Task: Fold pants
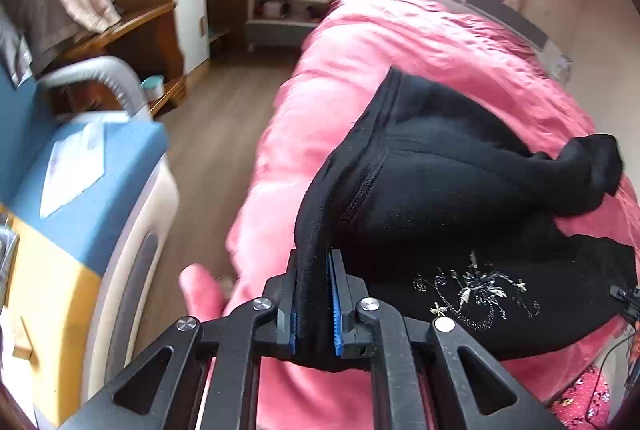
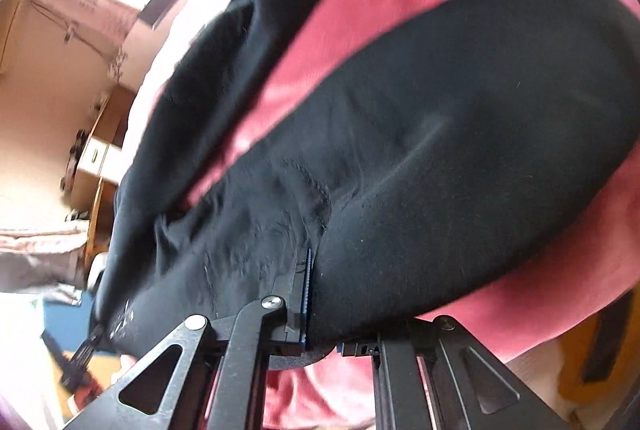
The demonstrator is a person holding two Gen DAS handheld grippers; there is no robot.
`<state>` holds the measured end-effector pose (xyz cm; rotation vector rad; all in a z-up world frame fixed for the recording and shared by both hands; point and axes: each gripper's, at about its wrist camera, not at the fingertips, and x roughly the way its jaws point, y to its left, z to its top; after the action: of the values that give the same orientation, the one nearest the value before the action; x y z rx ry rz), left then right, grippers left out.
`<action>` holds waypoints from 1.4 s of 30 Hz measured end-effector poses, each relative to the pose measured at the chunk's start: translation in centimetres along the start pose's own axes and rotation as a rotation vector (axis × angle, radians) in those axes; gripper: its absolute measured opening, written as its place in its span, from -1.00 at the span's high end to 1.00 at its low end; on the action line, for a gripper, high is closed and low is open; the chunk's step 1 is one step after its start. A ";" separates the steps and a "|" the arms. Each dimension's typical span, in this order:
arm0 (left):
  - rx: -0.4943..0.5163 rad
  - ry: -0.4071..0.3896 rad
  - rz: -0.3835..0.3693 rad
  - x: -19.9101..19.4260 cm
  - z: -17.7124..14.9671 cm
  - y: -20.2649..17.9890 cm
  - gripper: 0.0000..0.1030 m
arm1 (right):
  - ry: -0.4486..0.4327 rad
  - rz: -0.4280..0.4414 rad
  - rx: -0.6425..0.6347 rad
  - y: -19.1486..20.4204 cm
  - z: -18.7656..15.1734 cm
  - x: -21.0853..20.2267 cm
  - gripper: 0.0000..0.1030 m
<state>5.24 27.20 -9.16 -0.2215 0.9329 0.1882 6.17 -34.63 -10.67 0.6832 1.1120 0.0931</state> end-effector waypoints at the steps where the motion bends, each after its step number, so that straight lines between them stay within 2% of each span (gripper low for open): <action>1: -0.001 0.014 0.004 0.7 -0.2 0.5 0.76 | 0.017 0.004 0.002 0.0 -0.1 0.5 0.74; 3: 0.005 0.041 -0.002 1.5 -0.9 1.4 0.73 | 0.027 -0.010 0.005 -0.1 0.2 0.7 0.62; 5: 0.019 0.041 0.022 1.9 -1.5 1.4 0.53 | 0.012 -0.024 0.014 -0.8 1.2 0.3 0.31; 7: -0.009 0.026 0.040 1.5 -1.7 1.7 0.36 | -0.020 -0.027 0.015 -1.4 1.4 -1.2 0.18; 10: -0.059 0.000 0.057 0.1 -1.6 2.4 0.36 | -0.082 -0.079 -0.007 -2.9 1.4 -4.2 0.17; 12: -0.103 -0.057 0.057 -1.4 -0.8 3.1 0.36 | -0.130 -0.109 -0.011 -3.7 1.5 -5.9 0.17; 16: -0.143 -0.166 0.022 -3.5 1.6 2.8 0.24 | -0.185 -0.101 -0.027 -4.9 2.9 -7.8 0.17; 17: -0.130 -0.173 0.009 -3.5 2.3 2.2 0.18 | -0.192 -0.093 -0.025 -4.9 3.6 -7.7 0.17; 20: -0.070 -0.158 -0.025 -2.5 5.1 -0.9 0.16 | -0.195 -0.057 -0.032 -4.1 5.8 -7.1 0.13; 24: 0.012 -0.109 -0.055 0.4 8.1 -5.4 0.16 | -0.142 -0.068 -0.087 -2.9 7.7 -7.9 0.13; 26: 0.024 -0.071 -0.061 2.1 9.4 -6.8 0.16 | -0.085 -0.126 -0.104 -2.6 8.1 -8.4 0.13; 28: 0.022 -0.044 -0.079 3.7 10.6 -8.0 0.16 | -0.095 -0.197 -0.094 -2.8 7.9 -9.9 0.13; 29: 0.025 -0.036 -0.079 4.4 11.1 -8.5 0.16 | -0.119 -0.233 -0.090 -3.1 7.7 -10.5 0.13; 30: 0.033 -0.029 -0.075 5.1 11.6 -9.1 0.16 | -0.188 -0.309 -0.087 -3.4 7.6 -12.0 0.13; 32: 0.065 -0.023 -0.053 6.7 12.9 -10.5 0.16 | -0.299 -0.383 -0.075 -4.2 8.0 -14.0 0.05; 34: 0.085 -0.023 -0.039 7.7 13.9 -11.4 0.16 | -0.366 -0.353 -0.047 -5.3 9.7 -14.6 -0.13; 36: 0.092 -0.028 -0.031 9.0 15.0 -12.1 0.16 | -0.370 -0.290 -0.013 -5.9 12.0 -13.6 -0.13; 37: 0.087 -0.032 -0.019 9.8 15.8 -12.4 0.16 | -0.372 -0.229 0.000 -6.1 13.8 -12.4 -0.13; 39: 0.084 -0.044 -0.010 10.7 16.8 -12.6 0.15 | -0.378 -0.166 -0.014 -5.8 16.9 -10.0 -0.13; 42: 0.077 -0.068 0.020 12.5 18.1 -12.8 0.00 | -0.380 -0.073 0.022 -6.0 21.9 -5.9 -0.13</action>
<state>29.79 20.58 -7.51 -0.1332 0.8729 0.1770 20.45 -51.76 -3.53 0.6466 0.7716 -0.1085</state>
